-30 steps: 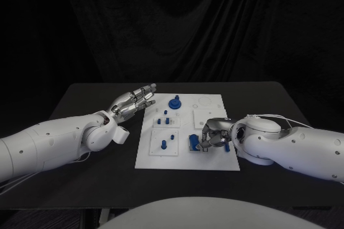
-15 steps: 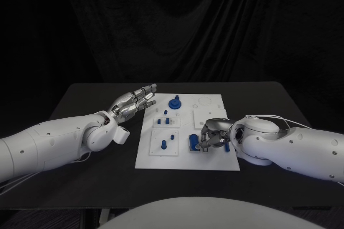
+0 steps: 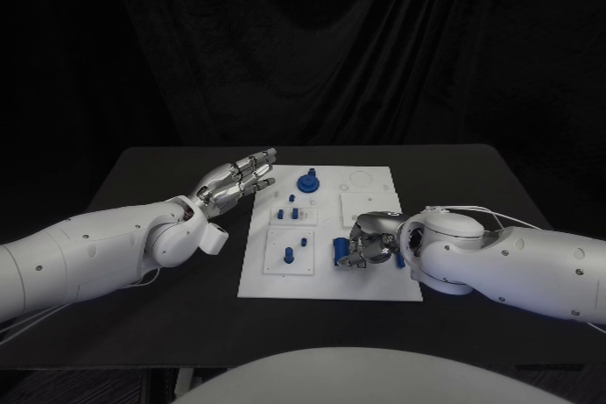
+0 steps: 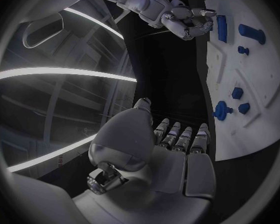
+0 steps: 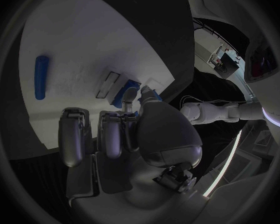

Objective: Assemble the parts on the task board

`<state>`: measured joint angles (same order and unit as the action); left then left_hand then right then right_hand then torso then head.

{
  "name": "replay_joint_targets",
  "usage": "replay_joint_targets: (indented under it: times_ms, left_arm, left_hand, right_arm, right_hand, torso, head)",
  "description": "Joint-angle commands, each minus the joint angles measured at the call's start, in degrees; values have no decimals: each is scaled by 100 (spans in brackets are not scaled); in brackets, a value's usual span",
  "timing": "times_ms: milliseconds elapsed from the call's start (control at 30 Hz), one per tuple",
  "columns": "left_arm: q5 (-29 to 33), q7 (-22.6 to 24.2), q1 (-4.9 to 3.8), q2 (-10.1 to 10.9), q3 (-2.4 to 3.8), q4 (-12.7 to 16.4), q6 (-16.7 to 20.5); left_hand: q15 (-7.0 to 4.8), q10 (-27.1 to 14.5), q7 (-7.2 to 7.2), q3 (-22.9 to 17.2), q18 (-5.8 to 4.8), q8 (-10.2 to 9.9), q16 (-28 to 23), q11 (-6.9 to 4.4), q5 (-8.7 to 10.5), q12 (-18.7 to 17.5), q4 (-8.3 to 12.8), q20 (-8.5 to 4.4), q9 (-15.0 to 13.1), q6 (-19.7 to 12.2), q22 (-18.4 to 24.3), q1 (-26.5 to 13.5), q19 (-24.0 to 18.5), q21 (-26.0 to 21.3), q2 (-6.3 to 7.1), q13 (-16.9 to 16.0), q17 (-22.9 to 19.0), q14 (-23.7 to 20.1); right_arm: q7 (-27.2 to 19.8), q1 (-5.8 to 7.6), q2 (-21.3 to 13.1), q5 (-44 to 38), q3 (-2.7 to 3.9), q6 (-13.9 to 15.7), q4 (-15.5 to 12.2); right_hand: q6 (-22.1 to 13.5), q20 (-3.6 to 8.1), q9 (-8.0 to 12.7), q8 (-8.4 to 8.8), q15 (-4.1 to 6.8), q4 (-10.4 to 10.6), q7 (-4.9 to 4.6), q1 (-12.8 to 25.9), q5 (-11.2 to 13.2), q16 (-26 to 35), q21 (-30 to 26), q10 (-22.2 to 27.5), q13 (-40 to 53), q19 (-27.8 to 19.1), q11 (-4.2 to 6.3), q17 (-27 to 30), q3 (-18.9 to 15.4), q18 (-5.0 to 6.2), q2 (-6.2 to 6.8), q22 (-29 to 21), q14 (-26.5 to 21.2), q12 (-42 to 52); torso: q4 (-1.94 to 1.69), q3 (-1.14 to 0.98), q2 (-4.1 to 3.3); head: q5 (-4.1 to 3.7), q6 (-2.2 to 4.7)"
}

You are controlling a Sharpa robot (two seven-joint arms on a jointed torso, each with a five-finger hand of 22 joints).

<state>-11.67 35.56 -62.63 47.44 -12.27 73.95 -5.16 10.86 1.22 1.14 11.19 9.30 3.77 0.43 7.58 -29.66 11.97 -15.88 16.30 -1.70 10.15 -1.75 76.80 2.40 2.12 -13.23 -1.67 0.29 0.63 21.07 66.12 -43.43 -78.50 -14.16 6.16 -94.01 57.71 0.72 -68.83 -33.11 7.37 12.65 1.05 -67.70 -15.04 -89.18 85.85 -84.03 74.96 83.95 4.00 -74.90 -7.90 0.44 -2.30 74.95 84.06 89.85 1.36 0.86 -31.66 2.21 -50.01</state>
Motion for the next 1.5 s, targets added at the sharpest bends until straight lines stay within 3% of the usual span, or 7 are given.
replay_joint_targets:
  times_ms: [33, 100, 133, 433, 800, 1000, 1500]
  left_arm:
    - [-36, 58, 13, -8, 5, 2, -90]
    - [-36, 59, 14, -6, 5, 2, -91]
    - [-36, 60, 14, -5, 5, 2, -91]
    - [-36, 67, 19, 20, 5, 14, -83]
    - [-36, 70, 22, 40, 5, 7, -40]
    - [-36, 74, 22, 35, 5, 11, -28]
    - [-36, 70, 23, 43, 5, 11, -52]
  left_hand:
    - [38, -18, 29, -20, 36, 28, 15, 39, -36, 19, 4, 27, -7, 5, -9, 13, -4, 22, -62, 0, 4, 9]
    - [38, -18, 29, -20, 36, 28, 15, 39, -36, 19, 4, 27, -7, 5, -9, 13, -4, 22, -62, 0, 4, 9]
    - [38, -18, 29, -20, 36, 28, 15, 39, -36, 19, 4, 27, -7, 5, -9, 13, -4, 22, -62, 0, 4, 9]
    - [40, -17, 33, -22, 34, 29, 14, 42, -38, 21, 5, 27, -7, 7, -10, 15, -3, 24, -65, -1, 3, 8]
    - [39, -17, 34, -23, 33, 33, 16, 43, -42, 24, 7, 26, -9, 16, -12, 18, 1, 27, -65, -1, 4, 10]
    - [39, -17, 34, -23, 33, 33, 16, 43, -42, 24, 7, 26, -9, 16, -12, 18, 1, 27, -65, -1, 4, 10]
    - [36, -16, 35, -23, 32, 33, 17, 42, -48, 24, 13, 26, -8, 15, -14, 24, 4, 30, -60, -1, 4, 11]
  right_arm:
    - [53, -17, -5, -61, 4, 96, 9]
    - [24, -18, -19, -62, 4, 166, 10]
    - [16, -19, -26, -62, 4, 189, 9]
    - [-38, -19, -256, -45, 5, 504, -120]
    - [369, 414, -1081, 291, 14, 162, -641]
    - [788, 523, -1427, 250, 1, -385, -576]
    - [1191, 285, -1510, 143, -8, -773, -244]
  right_hand:
    - [24, 44, -4, 30, 45, 81, -10, 111, 19, 0, -30, -597, 1504, 352, 32, -1255, -37, 75, 15, 1347, 545, 15]
    - [28, 45, -11, 35, 45, 176, -8, 193, 17, -2, -28, -597, 1504, 354, 34, -1260, -81, 75, 27, 1348, 545, 15]
    - [84, 60, -37, 3, 57, 305, 5, 316, 1189, -2, -27, -597, 1504, 352, 62, -1261, -175, 74, 11, 1348, 545, 15]
    - [42, 54, 59, 165, 51, 394, -29, 821, 1155, 16, -55, -597, 1504, 339, 23, -1209, -350, 82, -213, 1338, 535, 15]
    - [162, -28, 1163, 1108, -42, 369, -162, 619, -108, 22, -65, -597, 1504, 339, -94, -1194, -500, 83, -421, 1336, 532, 15]
    - [273, -62, 1698, 1492, -75, 362, -189, 308, -1453, 17, -34, -597, 1504, 358, -120, -1207, -380, 75, -377, 1347, 536, 15]
    - [575, -110, 2460, 2062, -130, 381, -254, 227, -1398, 29, -16, -597, 1504, 372, -178, -1172, -237, 69, -347, 1355, 531, 15]
  torso:
    - [-3, 1, -1]
    - [1, 3, 0]
    - [1, 3, 0]
    - [1, 1, -2]
    - [5, 2, 3]
    - [32, 7, 22]
    - [46, 5, 23]
  head:
    - [7, 1]
    - [14, 1]
    - [15, 1]
    - [2, 1]
    - [-14, 1]
    - [32, 1]
    - [12, 1]
